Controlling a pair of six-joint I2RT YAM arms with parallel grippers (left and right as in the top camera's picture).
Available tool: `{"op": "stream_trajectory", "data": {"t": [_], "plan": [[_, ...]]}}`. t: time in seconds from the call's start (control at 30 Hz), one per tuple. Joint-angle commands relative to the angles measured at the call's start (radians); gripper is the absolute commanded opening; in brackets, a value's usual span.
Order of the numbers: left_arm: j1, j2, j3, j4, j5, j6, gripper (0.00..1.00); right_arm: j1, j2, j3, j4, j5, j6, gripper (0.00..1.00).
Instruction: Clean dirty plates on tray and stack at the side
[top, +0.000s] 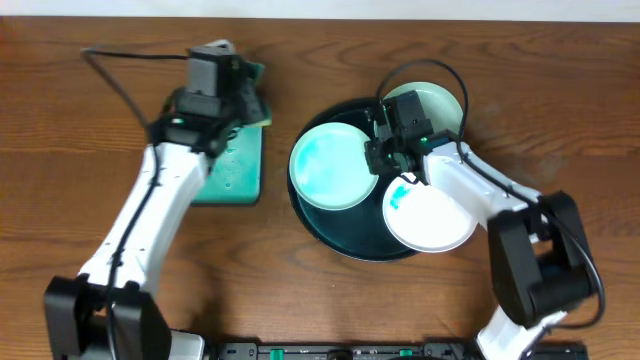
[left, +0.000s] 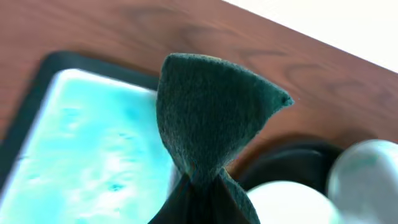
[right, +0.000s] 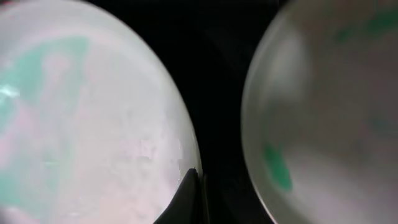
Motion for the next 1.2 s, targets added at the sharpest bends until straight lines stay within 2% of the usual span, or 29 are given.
{"op": "stream_trajectory", "data": {"t": [0.0, 0.13, 0.37, 0.5, 0.57, 0.97, 1.17], "plan": [[0.084, 0.014, 0.005, -0.041, -0.002, -0.010, 0.07, 0.027, -0.106, 0.000, 0.003, 0.068, -0.064, 0.01], [0.156, 0.025, 0.005, -0.074, -0.002, -0.010, 0.07, 0.055, -0.188, 0.000, 0.001, 0.236, -0.126, 0.01], [0.205, 0.062, 0.005, -0.082, -0.002, -0.009, 0.07, 0.121, -0.294, 0.000, 0.009, 0.455, -0.340, 0.01], [0.205, 0.111, 0.005, -0.082, -0.002, -0.009, 0.07, 0.179, -0.311, 0.000, 0.059, 0.693, -0.452, 0.01], [0.205, 0.153, 0.005, -0.083, -0.002, -0.009, 0.07, 0.220, -0.310, 0.000, 0.101, 0.791, -0.552, 0.01], [0.205, 0.214, 0.005, -0.087, 0.003, -0.009, 0.07, 0.401, -0.310, 0.000, 0.313, 0.938, -1.032, 0.01], [0.205, 0.215, 0.005, -0.087, 0.003, -0.009, 0.08, 0.459, -0.310, 0.000, 0.332, 0.958, -1.213, 0.01]]}}
